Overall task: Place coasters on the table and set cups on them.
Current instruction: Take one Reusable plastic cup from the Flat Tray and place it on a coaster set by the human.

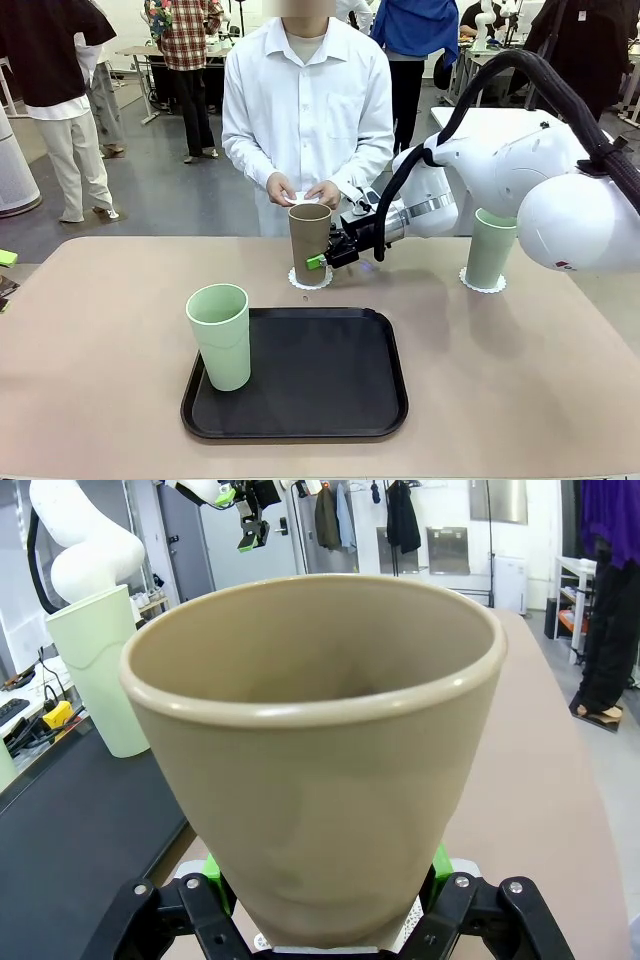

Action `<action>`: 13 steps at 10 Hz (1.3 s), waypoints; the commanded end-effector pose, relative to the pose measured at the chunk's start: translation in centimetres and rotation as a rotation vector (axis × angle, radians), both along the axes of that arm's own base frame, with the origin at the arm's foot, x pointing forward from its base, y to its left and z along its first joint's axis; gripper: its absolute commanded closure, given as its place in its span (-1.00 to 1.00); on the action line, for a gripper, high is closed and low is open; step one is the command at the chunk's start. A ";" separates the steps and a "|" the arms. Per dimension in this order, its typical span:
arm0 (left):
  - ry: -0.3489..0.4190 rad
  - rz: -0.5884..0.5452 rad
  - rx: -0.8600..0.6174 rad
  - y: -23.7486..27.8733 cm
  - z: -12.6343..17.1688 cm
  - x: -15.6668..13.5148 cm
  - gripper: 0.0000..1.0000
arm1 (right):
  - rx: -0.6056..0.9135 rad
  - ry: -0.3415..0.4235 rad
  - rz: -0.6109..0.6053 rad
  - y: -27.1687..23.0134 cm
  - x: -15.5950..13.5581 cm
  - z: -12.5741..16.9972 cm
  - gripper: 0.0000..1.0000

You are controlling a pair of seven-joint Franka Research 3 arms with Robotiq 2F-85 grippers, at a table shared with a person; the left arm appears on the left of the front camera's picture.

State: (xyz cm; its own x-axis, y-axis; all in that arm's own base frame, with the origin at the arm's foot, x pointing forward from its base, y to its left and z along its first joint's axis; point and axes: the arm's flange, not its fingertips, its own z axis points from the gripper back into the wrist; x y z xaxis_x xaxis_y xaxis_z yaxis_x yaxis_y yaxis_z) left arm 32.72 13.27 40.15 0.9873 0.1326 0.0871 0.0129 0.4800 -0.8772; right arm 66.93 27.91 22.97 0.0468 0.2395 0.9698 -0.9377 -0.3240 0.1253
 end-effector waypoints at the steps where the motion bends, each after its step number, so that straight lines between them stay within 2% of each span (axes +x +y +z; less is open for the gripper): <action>1: -0.006 0.006 -0.012 0.0 0.1 0.0 -1.00 | -0.021 -0.002 0.039 0.0 0.9 0.2 -0.64; 2: -0.006 0.006 -0.012 0.0 0.1 0.0 -1.00 | -0.025 0.007 0.044 0.0 0.8 0.2 -1.00; 13: -0.006 0.006 -0.012 0.0 0.1 0.0 -1.00 | -0.062 0.012 0.061 0.1 1.1 0.1 -1.00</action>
